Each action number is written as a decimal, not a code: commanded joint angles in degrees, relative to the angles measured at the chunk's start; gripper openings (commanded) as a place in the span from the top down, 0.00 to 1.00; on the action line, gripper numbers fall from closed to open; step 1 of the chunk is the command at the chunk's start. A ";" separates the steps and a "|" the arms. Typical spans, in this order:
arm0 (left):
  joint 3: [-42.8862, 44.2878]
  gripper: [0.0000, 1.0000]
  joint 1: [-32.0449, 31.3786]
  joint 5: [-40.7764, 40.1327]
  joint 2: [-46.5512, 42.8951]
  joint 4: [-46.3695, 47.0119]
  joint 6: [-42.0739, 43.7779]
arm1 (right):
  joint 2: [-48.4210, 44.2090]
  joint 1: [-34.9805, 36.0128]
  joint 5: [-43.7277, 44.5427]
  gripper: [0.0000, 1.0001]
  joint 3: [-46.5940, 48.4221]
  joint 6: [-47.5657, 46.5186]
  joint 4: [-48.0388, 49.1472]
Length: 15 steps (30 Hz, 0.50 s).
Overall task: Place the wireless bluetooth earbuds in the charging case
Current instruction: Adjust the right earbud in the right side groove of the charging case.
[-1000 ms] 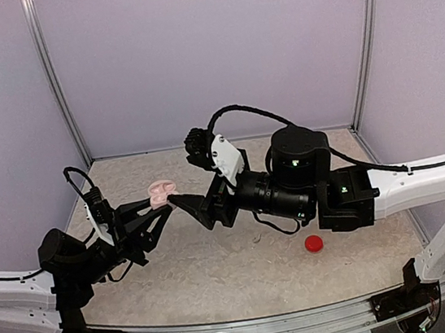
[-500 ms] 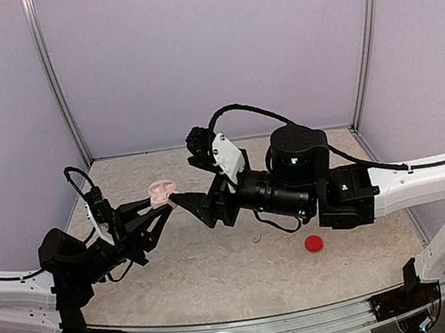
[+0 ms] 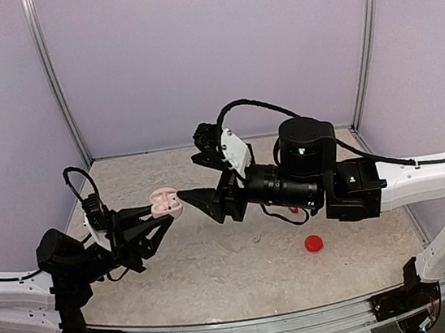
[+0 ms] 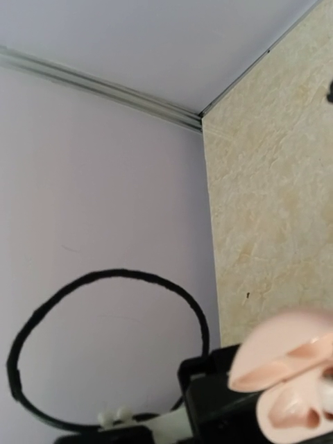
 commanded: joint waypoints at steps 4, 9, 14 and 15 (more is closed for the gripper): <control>0.71 0.96 0.26 3.29 -0.62 0.60 -0.12 | -2.14 -0.46 -2.80 0.28 -0.97 -1.15 -2.51; 0.63 0.97 0.35 0.73 -0.96 -0.43 -0.07 | -4.49 -0.46 -3.51 0.28 -2.58 -1.57 -3.49; 0.54 0.97 0.85 -0.93 -1.14 -2.55 -0.20 | -7.37 -3.06 -4.84 0.28 -3.63 0.82 -7.38; 0.50 0.96 0.87 -1.28 -1.14 -2.94 -0.89 | -8.05 -4.60 -6.01 0.28 -4.18 2.37 -7.98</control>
